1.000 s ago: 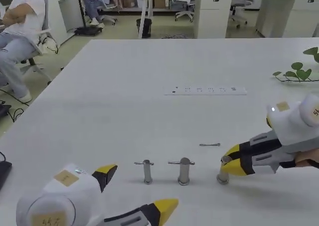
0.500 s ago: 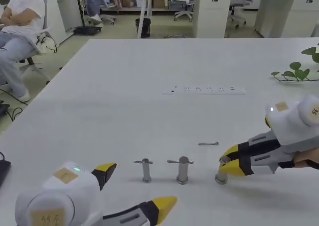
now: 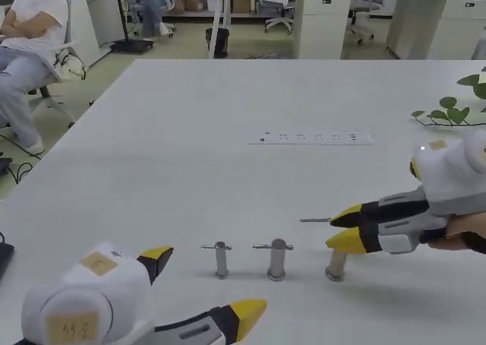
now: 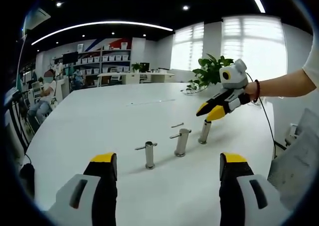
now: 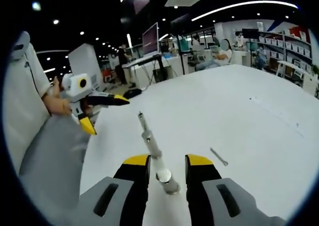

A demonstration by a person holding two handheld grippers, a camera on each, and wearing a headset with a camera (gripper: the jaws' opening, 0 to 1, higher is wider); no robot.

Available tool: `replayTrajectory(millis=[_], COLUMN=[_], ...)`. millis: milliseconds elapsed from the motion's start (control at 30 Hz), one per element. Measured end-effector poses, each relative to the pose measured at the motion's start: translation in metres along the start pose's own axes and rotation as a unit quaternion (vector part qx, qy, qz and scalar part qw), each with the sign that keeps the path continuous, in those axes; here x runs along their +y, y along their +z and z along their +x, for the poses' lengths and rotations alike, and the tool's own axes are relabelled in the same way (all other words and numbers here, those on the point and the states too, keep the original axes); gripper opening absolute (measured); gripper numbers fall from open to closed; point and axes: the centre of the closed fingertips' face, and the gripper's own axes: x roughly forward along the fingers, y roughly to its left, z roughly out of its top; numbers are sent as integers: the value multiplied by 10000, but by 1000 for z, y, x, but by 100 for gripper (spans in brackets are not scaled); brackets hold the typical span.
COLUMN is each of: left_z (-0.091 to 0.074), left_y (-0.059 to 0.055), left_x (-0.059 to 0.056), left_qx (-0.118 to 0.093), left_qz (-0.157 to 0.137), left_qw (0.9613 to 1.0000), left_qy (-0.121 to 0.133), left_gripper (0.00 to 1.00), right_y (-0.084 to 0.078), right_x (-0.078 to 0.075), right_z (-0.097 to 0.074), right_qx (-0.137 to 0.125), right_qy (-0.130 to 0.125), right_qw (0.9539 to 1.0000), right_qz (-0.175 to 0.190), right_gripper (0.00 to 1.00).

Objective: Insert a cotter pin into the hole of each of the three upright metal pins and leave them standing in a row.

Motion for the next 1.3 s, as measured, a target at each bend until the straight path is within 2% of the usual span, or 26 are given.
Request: replayTrajectory(millis=[167,533,600,733,1067,1300], left_z=[0,0,0,0,-2,-2], left_y=[1,2,2,2,2,2], left_x=[-1,-1,0,2,8,10], left_qx=[8,-2,-3,-5,-47,-59], left_qz=[33,100,103,86,23,4], left_qw=[10000,9999,9999,10000,9999,9999], left_qy=[-10,-9,0,18,113,156], left_gripper=[86,86,86,84,82,81], right_y=[4,-6,-9,-16,-31,-39], right_x=[-16,-50,-56,-66,-84,-92], right_z=[0,9,12,18,30,33], right_qx=[97,630,761,953,1165,1374], right_qy=[-242,-623,-659,-723,-812,-860], right_qw=[9997,9958,9944,9924,9897,9865], right_qz=[-10,-248,-338,-280,-174,-235], right_gripper=[29,29,28,28,26,25])
